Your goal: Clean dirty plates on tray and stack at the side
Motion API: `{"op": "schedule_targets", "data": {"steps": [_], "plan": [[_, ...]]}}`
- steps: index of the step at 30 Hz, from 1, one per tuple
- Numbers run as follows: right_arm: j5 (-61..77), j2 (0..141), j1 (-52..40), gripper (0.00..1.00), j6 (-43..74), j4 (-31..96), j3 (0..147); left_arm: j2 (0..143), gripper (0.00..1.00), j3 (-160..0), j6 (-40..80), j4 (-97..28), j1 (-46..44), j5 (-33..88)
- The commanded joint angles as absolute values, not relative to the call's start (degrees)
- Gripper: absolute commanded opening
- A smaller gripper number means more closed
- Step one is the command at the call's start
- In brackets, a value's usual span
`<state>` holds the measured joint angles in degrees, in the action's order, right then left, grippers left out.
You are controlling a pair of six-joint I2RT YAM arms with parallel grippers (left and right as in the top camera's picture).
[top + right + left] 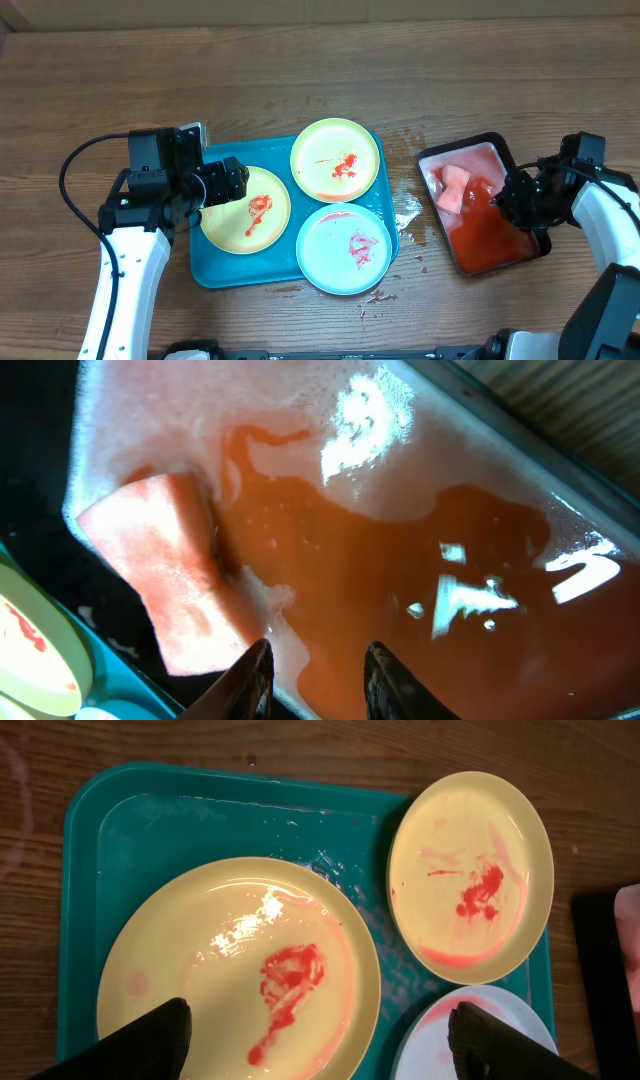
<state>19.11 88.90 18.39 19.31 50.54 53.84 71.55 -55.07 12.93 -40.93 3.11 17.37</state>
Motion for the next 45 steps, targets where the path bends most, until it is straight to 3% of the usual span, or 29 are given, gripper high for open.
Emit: {"op": "schedule_targets", "data": {"steps": [1, 7, 12, 16, 20, 30, 35, 43, 45], "plan": [[24.4, 87.7, 18.0, 0.32, 15.1, 49.3, 55.2, 72.0, 0.83, -56.5, 11.4, -40.9, 3.2, 18.0], [27.6, 88.3, 9.6, 0.38, 12.4, 45.9, 55.2, 72.0, 0.84, -56.5, 11.4, -40.9, 3.2, 18.0], [27.7, 89.4, -2.8, 0.25, 15.0, 38.3, 55.2, 72.0, 0.84, -56.5, 11.4, -40.9, 3.2, 18.0], [25.6, 89.5, -6.8, 0.23, 21.4, 33.0, 55.2, 72.0, 0.84, -56.5, 11.4, -40.9, 3.2, 18.0], [22.9, 89.8, -7.1, 0.17, 24.3, 31.5, 55.1, 72.0, 0.84, -56.5, 11.4, -41.4, 3.2, 18.0], [16.7, 94.0, -7.0, 0.18, 24.3, 31.4, 55.1, 72.0, 0.86, -56.5, 11.4, -41.6, 3.2, 18.0], [16.5, 98.0, -7.0, 0.09, 24.3, 30.2, 55.1, 72.0, 0.86, -56.5, 11.4, -41.7, 3.2, 18.0], [18.0, 98.0, -7.0, 0.09, 23.9, 29.6, 55.3, 72.0, 0.87, -56.5, 11.4, -41.6, 3.2, 18.0], [21.1, 98.0, -7.1, 0.17, 22.0, 29.7, 55.7, 72.0, 0.88, -56.5, 11.3, -41.6, 3.2, 18.0]]}}
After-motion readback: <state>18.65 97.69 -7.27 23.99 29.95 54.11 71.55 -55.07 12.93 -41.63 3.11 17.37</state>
